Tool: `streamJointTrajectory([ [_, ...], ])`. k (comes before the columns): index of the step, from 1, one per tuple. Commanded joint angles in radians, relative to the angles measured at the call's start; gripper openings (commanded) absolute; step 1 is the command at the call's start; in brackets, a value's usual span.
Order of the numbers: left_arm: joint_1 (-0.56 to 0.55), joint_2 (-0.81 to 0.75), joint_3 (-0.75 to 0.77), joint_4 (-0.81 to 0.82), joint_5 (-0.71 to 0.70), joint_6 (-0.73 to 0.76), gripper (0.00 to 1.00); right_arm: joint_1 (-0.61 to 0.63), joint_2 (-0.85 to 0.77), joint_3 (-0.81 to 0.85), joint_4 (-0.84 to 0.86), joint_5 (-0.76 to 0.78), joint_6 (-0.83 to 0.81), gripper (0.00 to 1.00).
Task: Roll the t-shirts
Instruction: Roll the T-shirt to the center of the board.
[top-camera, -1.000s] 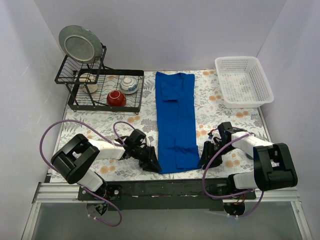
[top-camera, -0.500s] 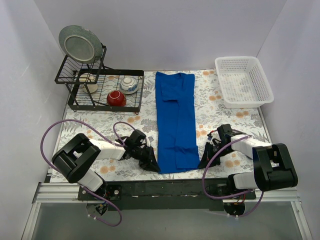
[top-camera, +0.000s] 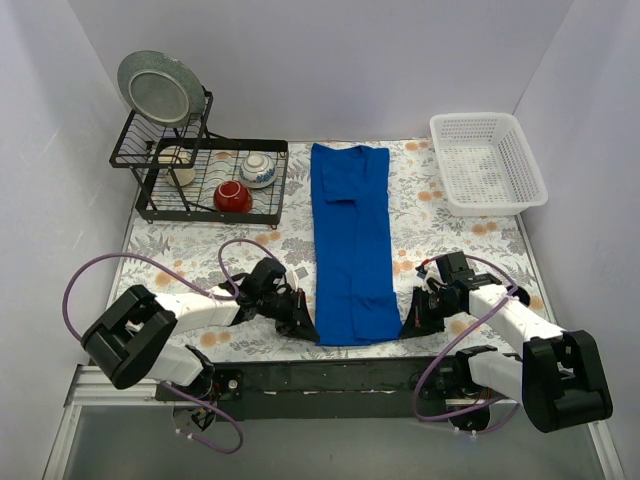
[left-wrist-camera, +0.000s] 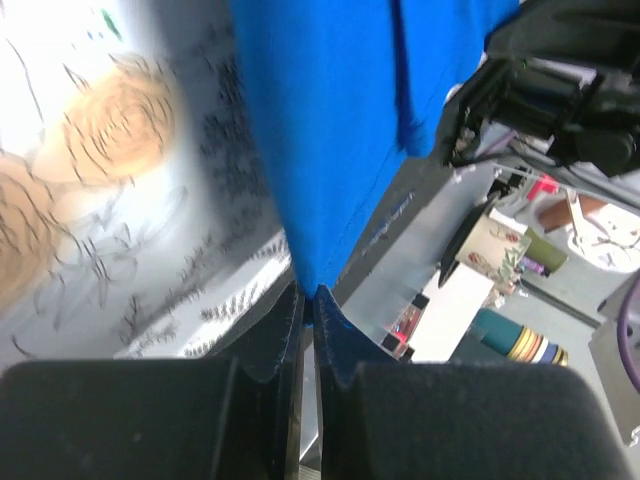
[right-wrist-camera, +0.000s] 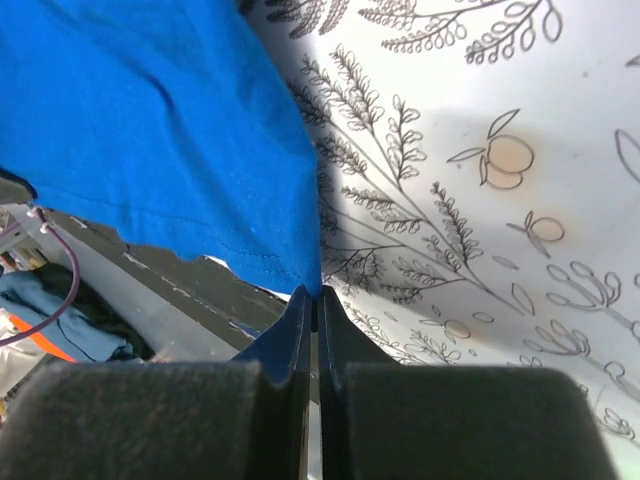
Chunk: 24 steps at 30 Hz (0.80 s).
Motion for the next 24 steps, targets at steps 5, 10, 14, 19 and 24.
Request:
streamJointTrajectory([
  [5, -0.032, -0.099, -0.035, 0.033, 0.115, 0.031, 0.00, 0.070, -0.068, -0.018, -0.031, -0.091, 0.030, 0.01],
  [10, -0.032, -0.114, 0.002, 0.026, 0.129, 0.057, 0.00, 0.086, -0.066, 0.037, -0.061, -0.162, 0.016, 0.01],
  [14, -0.016, -0.119, 0.025, -0.008, 0.118, 0.078, 0.00, 0.084, -0.045, 0.129, -0.094, -0.233, -0.003, 0.01],
  [19, 0.007, -0.110, 0.082, -0.031, 0.132, 0.103, 0.00, 0.075, -0.013, 0.216, -0.128, -0.273, -0.038, 0.01],
  [24, 0.039, -0.095, 0.105, -0.056, 0.140, 0.121, 0.00, 0.058, 0.018, 0.242, -0.140, -0.260, -0.056, 0.01],
])
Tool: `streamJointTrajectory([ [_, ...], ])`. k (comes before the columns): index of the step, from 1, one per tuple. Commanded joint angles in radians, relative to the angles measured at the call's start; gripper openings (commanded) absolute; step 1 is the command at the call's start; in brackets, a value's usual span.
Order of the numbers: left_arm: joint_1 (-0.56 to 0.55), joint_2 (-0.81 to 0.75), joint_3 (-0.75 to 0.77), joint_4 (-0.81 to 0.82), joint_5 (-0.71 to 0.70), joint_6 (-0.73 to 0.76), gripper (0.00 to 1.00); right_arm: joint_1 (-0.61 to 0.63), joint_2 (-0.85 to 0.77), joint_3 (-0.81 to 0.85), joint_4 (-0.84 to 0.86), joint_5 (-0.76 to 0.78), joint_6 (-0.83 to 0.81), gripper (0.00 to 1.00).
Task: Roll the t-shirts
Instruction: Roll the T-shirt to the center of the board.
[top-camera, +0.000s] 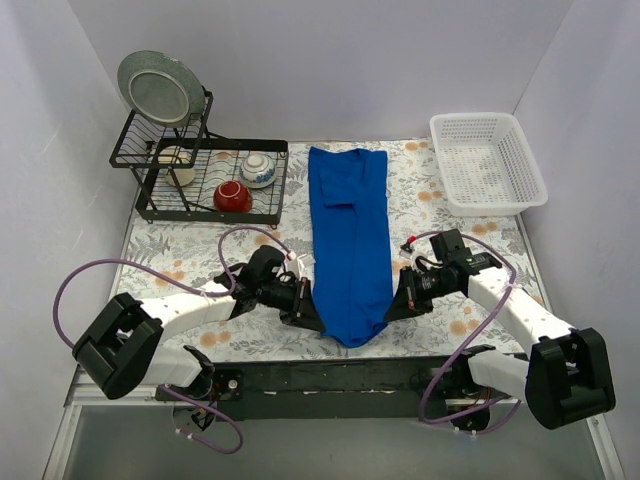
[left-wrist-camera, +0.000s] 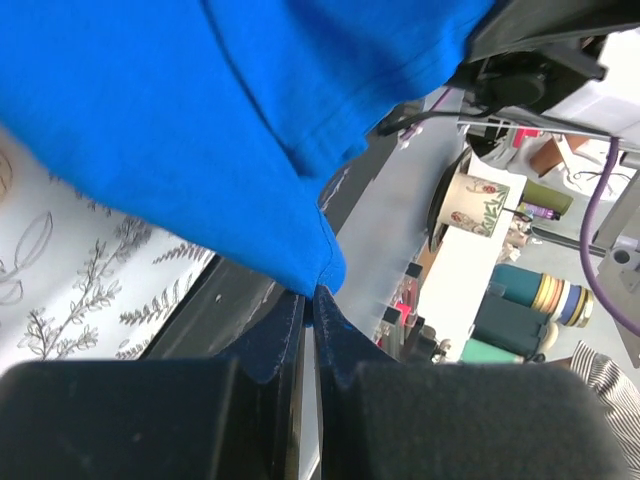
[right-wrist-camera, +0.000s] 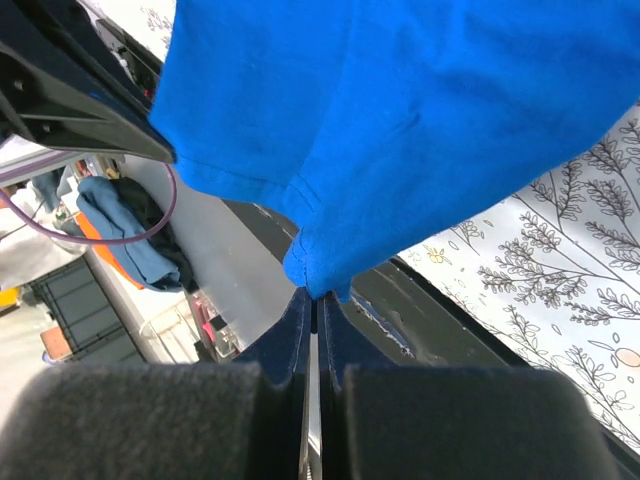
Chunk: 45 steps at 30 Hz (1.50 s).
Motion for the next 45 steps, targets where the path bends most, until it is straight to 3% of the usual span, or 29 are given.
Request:
streamJointTrajectory([
  [1, 0.029, -0.001, 0.040, -0.020, 0.025, 0.035, 0.00, -0.023, 0.030, 0.034, -0.046, -0.027, -0.034, 0.01],
  [13, 0.121, 0.053, 0.047, 0.038, -0.015, 0.017, 0.00, -0.164, 0.068, 0.008, 0.015, -0.036, -0.045, 0.01],
  [31, 0.221, 0.197, 0.198, -0.007, -0.181, 0.075, 0.00, -0.211, 0.240, 0.045, 0.239, -0.050, 0.012, 0.01],
  [34, 0.223, 0.208, 0.212, -0.033, -0.210, 0.089, 0.12, -0.217, 0.271, 0.056, 0.270, -0.059, 0.020, 0.06],
  [38, 0.247, 0.177, 0.254, -0.115, -0.233, 0.130, 0.30, -0.260, 0.281, 0.131, 0.268, -0.056, -0.003, 0.36],
  [42, 0.269, 0.117, 0.320, -0.201, -0.245, 0.308, 0.39, -0.317, 0.259, 0.250, 0.224, -0.036, -0.104, 0.41],
  [44, 0.269, 0.094, 0.355, -0.232, -0.175, 0.414, 0.42, -0.339, 0.245, 0.318, 0.165, -0.023, -0.236, 0.41],
  [45, 0.267, 0.076, 0.363, -0.237, -0.129, 0.537, 0.50, -0.337, 0.226, 0.336, 0.141, -0.041, -0.294, 0.41],
])
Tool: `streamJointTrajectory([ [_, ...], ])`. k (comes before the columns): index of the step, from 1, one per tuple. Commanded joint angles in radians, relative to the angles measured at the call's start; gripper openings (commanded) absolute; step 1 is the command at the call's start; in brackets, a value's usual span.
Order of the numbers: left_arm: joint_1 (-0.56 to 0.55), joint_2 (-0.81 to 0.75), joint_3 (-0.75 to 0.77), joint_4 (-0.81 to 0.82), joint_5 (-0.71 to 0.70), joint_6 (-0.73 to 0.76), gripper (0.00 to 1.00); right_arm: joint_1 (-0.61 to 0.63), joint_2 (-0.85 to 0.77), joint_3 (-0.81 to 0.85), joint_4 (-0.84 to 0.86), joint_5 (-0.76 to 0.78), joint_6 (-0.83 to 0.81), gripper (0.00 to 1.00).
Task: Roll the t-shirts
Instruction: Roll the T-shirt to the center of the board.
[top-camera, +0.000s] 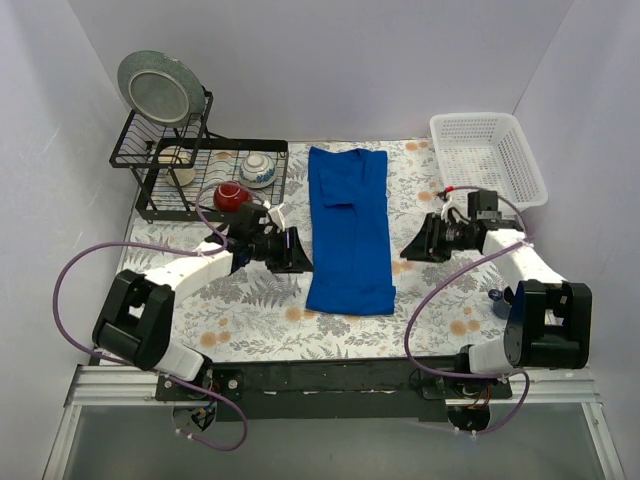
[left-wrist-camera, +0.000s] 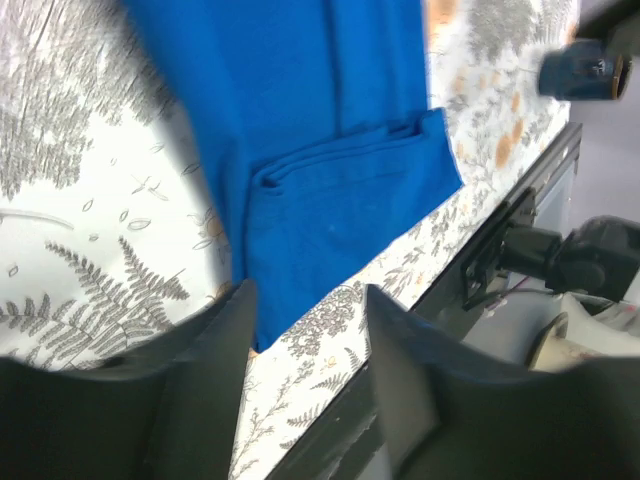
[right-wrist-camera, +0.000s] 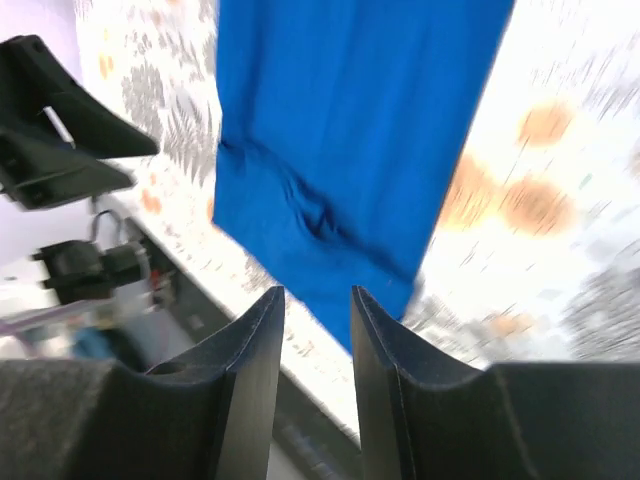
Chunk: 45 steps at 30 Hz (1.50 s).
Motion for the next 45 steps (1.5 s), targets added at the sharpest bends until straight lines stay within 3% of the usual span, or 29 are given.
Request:
streamJointTrajectory([
  [1, -0.002, -0.111, 0.078, -0.079, 0.132, 0.375, 0.53, -0.014, -0.069, 0.125, -0.080, -0.024, -0.325, 0.41],
  [3, -0.031, -0.145, 0.079, -0.117, 0.174, 0.553, 0.58, -0.001, -0.100, 0.147, -0.129, -0.018, -0.472, 0.42],
  [5, -0.099, -0.208, 0.047, -0.137, 0.134, 0.833, 0.63, 0.080, -0.148, 0.142, -0.152, 0.042, -0.687, 0.45],
  [7, -0.175, -0.254, 0.005, -0.120, 0.100, 1.086, 0.64, 0.135, -0.196, 0.084, -0.114, 0.109, -0.774, 0.50],
  [10, -0.240, -0.266, -0.062, -0.073, 0.063, 1.321, 0.61, 0.166, -0.287, -0.004, -0.016, 0.177, -0.825, 0.54],
  [16, -0.272, -0.222, -0.158, 0.057, 0.047, 1.479, 0.57, 0.167, -0.314, -0.043, -0.044, 0.199, -0.825, 0.54],
  [20, -0.272, -0.139, -0.138, 0.133, -0.025, 1.353, 0.54, 0.170, -0.281, -0.071, -0.046, 0.160, -0.777, 0.55],
  [22, -0.251, -0.098, -0.092, 0.171, -0.077, 1.147, 0.54, 0.169, -0.244, -0.076, -0.029, 0.159, -0.701, 0.55],
  [25, -0.196, -0.010, 0.014, 0.093, -0.056, 0.960, 0.52, 0.169, -0.177, -0.071, -0.005, 0.121, -0.644, 0.55],
  [28, -0.188, -0.033, 0.020, 0.062, -0.020, 0.934, 0.50, 0.175, -0.157, -0.064, 0.008, 0.085, -0.666, 0.56],
  [31, -0.189, -0.110, -0.027, 0.053, 0.036, 1.004, 0.53, 0.186, -0.106, -0.044, -0.034, 0.126, -0.703, 0.56],
  [33, -0.191, -0.119, -0.046, 0.079, -0.011, 0.985, 0.55, 0.184, -0.078, -0.038, -0.067, 0.136, -0.720, 0.57],
  [36, -0.179, -0.055, -0.003, 0.091, -0.142, 0.884, 0.54, 0.187, -0.029, -0.022, -0.080, 0.137, -0.720, 0.59],
  [38, -0.148, 0.019, 0.055, 0.098, -0.165, 0.737, 0.54, 0.186, 0.012, -0.013, -0.081, 0.154, -0.700, 0.59],
  [41, -0.062, 0.123, 0.123, 0.064, -0.106, 0.548, 0.50, 0.187, 0.052, -0.001, -0.071, 0.182, -0.662, 0.59],
  [45, -0.033, 0.162, 0.152, 0.052, -0.039, 0.454, 0.46, 0.186, 0.077, 0.005, -0.081, 0.163, -0.616, 0.59],
])
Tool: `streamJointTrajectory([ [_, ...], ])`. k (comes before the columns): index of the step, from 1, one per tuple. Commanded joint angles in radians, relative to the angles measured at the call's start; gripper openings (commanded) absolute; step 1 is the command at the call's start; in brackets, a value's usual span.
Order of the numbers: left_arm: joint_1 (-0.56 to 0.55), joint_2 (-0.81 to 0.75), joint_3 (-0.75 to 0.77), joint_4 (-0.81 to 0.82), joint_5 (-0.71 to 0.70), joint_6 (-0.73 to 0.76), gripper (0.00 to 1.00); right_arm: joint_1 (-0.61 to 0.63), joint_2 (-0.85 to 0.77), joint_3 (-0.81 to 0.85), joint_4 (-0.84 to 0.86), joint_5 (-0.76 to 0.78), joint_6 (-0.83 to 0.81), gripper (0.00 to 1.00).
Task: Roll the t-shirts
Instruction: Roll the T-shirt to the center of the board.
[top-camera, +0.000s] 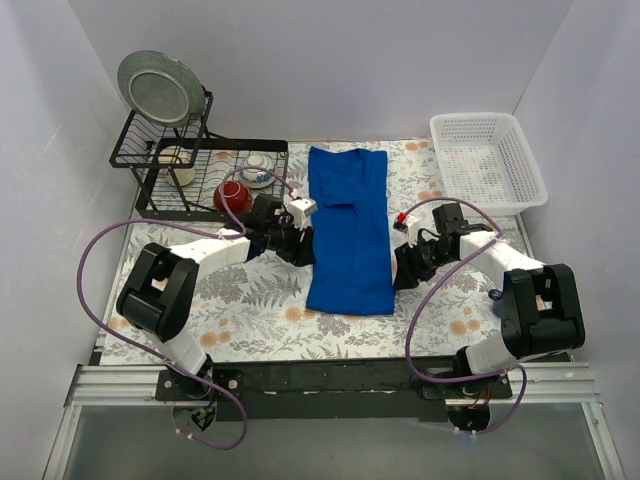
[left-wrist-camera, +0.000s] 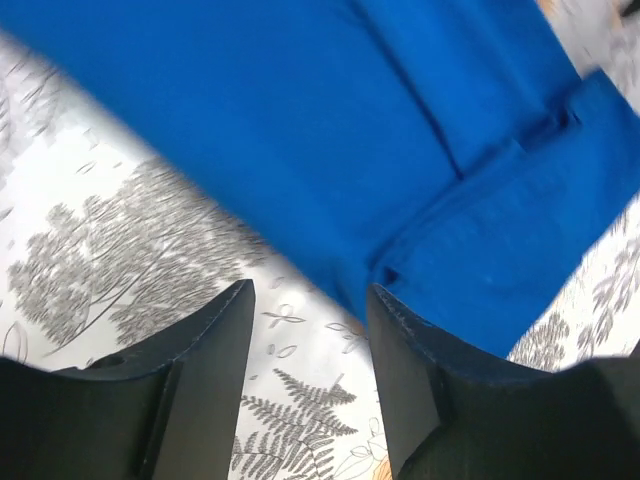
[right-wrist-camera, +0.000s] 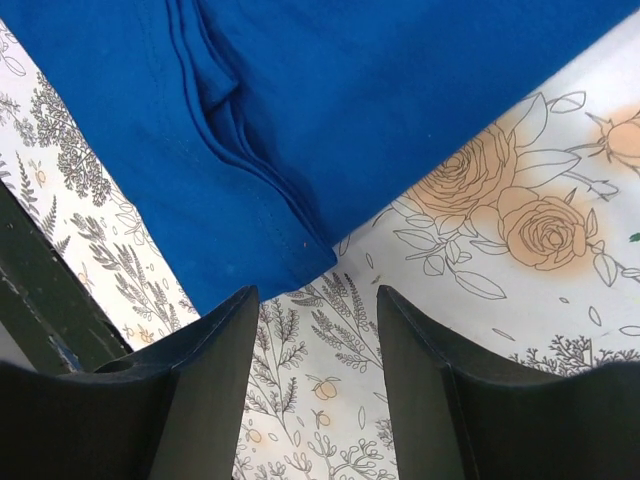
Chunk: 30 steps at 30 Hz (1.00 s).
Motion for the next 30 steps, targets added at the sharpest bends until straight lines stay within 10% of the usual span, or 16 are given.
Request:
streamJointTrajectory([
  [1, 0.023, -0.002, 0.025, -0.012, 0.093, -0.188, 0.45, 0.003, 0.008, 0.039, -0.010, -0.013, 0.054, 0.59],
  [30, 0.022, 0.093, 0.008, 0.008, 0.267, -0.159, 0.34, -0.007, -0.010, 0.024, 0.024, 0.019, 0.109, 0.60],
])
